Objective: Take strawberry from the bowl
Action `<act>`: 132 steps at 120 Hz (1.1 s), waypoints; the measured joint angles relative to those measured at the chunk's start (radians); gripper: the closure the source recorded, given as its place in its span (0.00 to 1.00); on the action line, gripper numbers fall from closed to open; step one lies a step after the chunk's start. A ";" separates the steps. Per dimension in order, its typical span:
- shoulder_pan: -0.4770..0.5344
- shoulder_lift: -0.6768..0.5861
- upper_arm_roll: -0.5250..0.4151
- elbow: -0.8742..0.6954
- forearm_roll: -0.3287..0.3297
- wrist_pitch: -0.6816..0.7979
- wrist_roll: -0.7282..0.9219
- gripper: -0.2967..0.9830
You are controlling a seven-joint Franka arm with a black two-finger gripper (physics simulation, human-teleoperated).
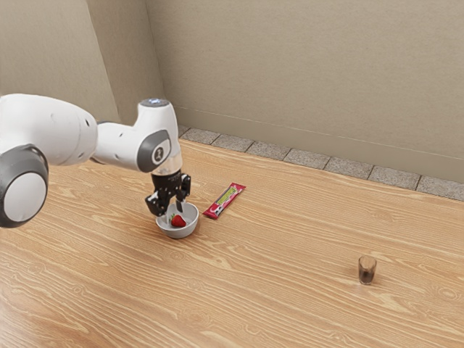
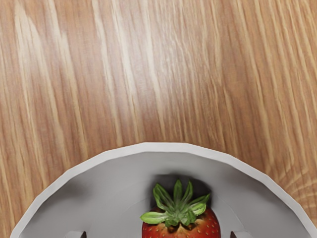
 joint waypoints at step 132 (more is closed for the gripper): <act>0.000 0.066 -0.006 0.033 -0.002 0.001 -0.025 0.57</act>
